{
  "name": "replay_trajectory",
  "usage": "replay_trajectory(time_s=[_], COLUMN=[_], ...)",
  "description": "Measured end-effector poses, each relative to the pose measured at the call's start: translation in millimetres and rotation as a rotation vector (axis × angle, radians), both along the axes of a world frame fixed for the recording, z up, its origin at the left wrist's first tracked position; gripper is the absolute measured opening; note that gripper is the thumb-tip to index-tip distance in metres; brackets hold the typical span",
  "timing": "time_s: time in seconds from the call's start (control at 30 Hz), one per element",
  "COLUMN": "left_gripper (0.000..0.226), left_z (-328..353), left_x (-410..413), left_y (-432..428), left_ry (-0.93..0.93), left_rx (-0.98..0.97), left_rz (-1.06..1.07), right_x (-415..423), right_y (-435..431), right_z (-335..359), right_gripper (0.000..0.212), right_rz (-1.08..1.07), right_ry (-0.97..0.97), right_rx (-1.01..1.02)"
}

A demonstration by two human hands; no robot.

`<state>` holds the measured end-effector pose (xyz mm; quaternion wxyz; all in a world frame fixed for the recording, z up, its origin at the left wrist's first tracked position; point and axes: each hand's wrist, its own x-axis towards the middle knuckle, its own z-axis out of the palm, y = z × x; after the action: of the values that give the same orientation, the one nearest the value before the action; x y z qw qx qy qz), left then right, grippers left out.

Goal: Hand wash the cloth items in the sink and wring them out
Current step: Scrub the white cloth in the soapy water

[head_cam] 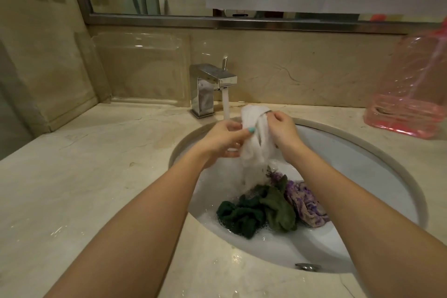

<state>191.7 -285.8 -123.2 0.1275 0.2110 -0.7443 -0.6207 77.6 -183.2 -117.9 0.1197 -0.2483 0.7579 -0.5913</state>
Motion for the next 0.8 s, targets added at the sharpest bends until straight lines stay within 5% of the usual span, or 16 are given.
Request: replay_trajectory(time_s=[0.1, 0.2, 0.4, 0.53, 0.8], left_gripper=[0.015, 0.013, 0.022, 0.024, 0.031], left_z=[2.4, 3.0, 5.8, 7.0, 9.5], left_x=[-3.8, -4.9, -9.7, -14.2, -12.7], left_y=[-1.0, -8.6, 2.6, -0.7, 2.2], left_ry=[0.135, 0.251, 0.342, 0.357, 0.248], left_rx=[0.038, 0.157, 0.084, 0.076, 0.094], left_rz=[0.181, 0.334, 0.335, 0.45, 0.439], right_x=[4.3, 7.9, 12.6, 8.0, 30.8], right_y=[6.8, 5.1, 1.8, 3.8, -12.5], right_z=[2.1, 1.6, 7.3, -0.9, 10.7], right_gripper=[0.005, 0.038, 0.026, 0.032, 0.028], right_rz=[0.211, 0.415, 0.283, 0.182, 0.174], right_ry=[-0.136, -0.151, -0.023, 0.105, 0.052], right_rx=[-0.044, -0.005, 0.18, 0.048, -0.022])
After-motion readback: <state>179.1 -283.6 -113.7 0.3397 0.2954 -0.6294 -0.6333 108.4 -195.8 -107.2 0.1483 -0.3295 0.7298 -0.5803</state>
